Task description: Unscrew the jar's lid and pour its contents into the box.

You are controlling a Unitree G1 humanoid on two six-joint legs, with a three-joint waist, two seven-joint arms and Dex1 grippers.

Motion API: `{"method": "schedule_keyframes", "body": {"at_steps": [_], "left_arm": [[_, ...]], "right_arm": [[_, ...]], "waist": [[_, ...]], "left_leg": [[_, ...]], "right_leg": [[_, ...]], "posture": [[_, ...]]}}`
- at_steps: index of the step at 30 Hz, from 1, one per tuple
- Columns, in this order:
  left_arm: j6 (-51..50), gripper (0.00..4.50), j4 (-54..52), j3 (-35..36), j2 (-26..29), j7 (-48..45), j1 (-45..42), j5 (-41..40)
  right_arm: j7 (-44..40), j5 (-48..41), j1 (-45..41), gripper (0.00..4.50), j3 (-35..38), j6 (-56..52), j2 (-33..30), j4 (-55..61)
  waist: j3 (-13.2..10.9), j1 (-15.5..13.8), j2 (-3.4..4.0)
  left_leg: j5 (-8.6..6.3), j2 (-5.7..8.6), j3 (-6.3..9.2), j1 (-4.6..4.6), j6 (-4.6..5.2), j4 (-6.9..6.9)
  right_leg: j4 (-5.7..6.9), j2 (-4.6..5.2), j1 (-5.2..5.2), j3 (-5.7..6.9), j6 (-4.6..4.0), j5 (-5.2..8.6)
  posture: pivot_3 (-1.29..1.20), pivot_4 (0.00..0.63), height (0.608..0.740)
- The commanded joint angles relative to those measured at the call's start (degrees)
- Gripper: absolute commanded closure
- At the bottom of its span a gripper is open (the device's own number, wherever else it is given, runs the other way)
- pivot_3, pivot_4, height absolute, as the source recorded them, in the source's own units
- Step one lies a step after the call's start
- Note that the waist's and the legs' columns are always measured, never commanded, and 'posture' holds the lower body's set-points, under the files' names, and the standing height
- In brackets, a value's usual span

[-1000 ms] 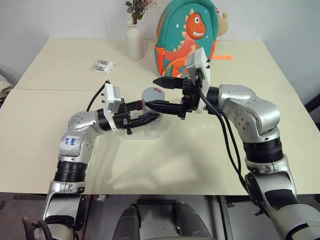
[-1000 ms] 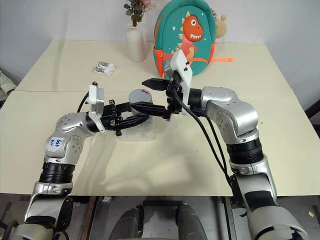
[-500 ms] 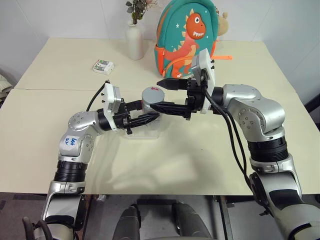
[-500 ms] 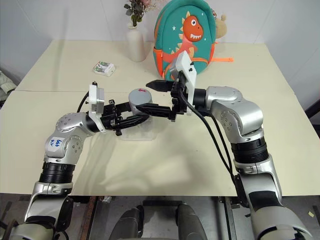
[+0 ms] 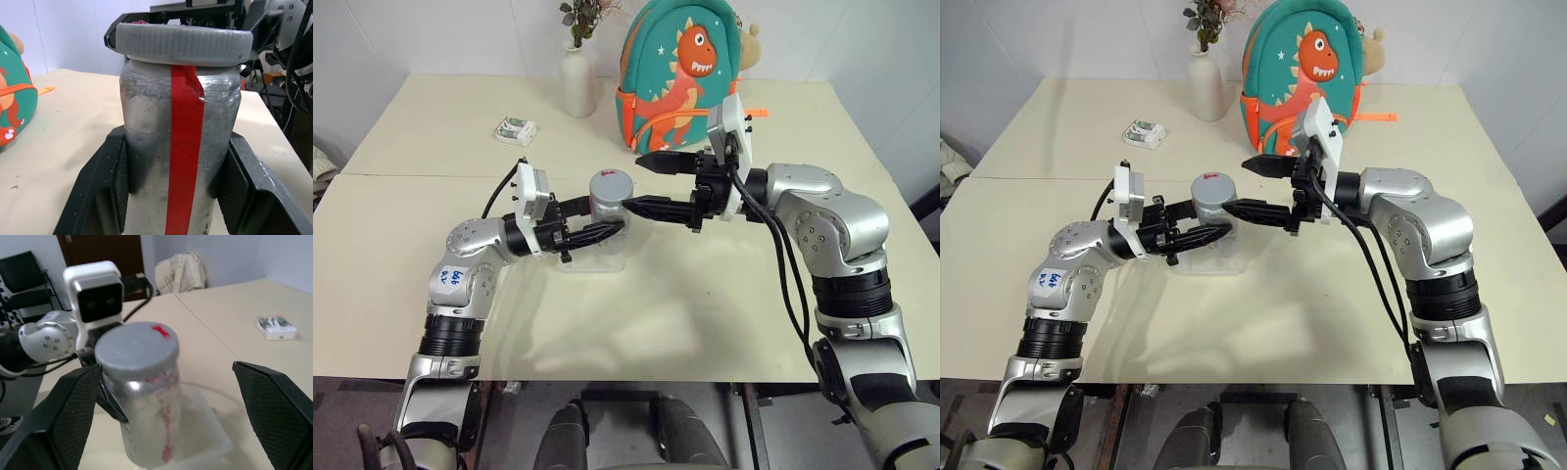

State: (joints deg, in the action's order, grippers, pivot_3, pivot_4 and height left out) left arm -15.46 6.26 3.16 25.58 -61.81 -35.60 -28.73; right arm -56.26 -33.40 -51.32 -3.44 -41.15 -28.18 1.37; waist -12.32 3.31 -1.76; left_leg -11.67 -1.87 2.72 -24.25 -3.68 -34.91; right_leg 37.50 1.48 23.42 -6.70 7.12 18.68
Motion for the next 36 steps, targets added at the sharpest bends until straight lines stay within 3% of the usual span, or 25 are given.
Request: {"method": "schedule_keyframes", "body": {"at_steps": [1, 19, 23, 29, 36], "left_arm": [[1.33, 2.41, -1.03, 0.15, 0.01, -0.79, -1.19, -0.42], [1.13, 2.41, -1.58, 0.61, 0.48, -0.58, -0.56, -0.48], [1.00, 2.41, -1.79, 0.79, 0.78, -0.45, -0.34, -0.50], [0.78, 2.41, -2.22, 0.72, 0.89, -0.32, 0.04, -0.63], [0.52, 2.41, -2.01, 0.53, 0.80, -0.61, -0.43, -0.71]], "right_arm": [[-0.39, -0.62, 0.00, 0.01, 2.08, 0.49, -0.98, 0.58], [-2.61, -0.44, 1.11, 0.01, 2.18, 0.59, -2.75, -0.96], [-3.81, -3.16, 2.18, 0.01, 2.52, -1.54, -3.29, 3.12], [-0.76, -6.23, 2.27, 0.01, 2.11, -4.09, -0.29, 8.83], [2.99, -3.19, -0.47, 0.01, -0.38, -2.36, 4.31, 6.73]], "waist": [[0.00, 0.04, 0.00], [0.00, 0.05, 0.00], [0.00, -0.08, 0.00], [0.00, 0.11, 0.00], [0.00, 0.07, 0.00]], "left_leg": [[0.00, 0.00, 0.00, 0.00, 0.00, 0.00], [0.00, 0.00, 0.00, 0.00, 0.00, 0.00], [0.00, 0.00, 0.00, -0.01, 0.00, 0.00], [0.00, -0.01, 0.01, 0.00, 0.00, 0.01], [0.00, 0.00, 0.01, 0.00, 0.00, -0.04]], "right_leg": [[0.00, 0.00, 0.00, 0.00, 0.00, 0.00], [0.00, -0.01, 0.00, 0.00, 0.00, 0.00], [-0.02, 0.00, 0.00, 0.00, 0.00, 0.00], [0.01, -0.02, 0.00, -0.01, 0.00, 0.00], [0.01, -0.01, -0.01, -0.01, 0.02, -0.01]], "posture": [[0.00, 0.150, 0.740], [0.00, 0.150, 0.740], [0.00, 0.150, 0.740], [0.00, 0.150, 0.740], [0.00, 0.150, 0.740]]}}
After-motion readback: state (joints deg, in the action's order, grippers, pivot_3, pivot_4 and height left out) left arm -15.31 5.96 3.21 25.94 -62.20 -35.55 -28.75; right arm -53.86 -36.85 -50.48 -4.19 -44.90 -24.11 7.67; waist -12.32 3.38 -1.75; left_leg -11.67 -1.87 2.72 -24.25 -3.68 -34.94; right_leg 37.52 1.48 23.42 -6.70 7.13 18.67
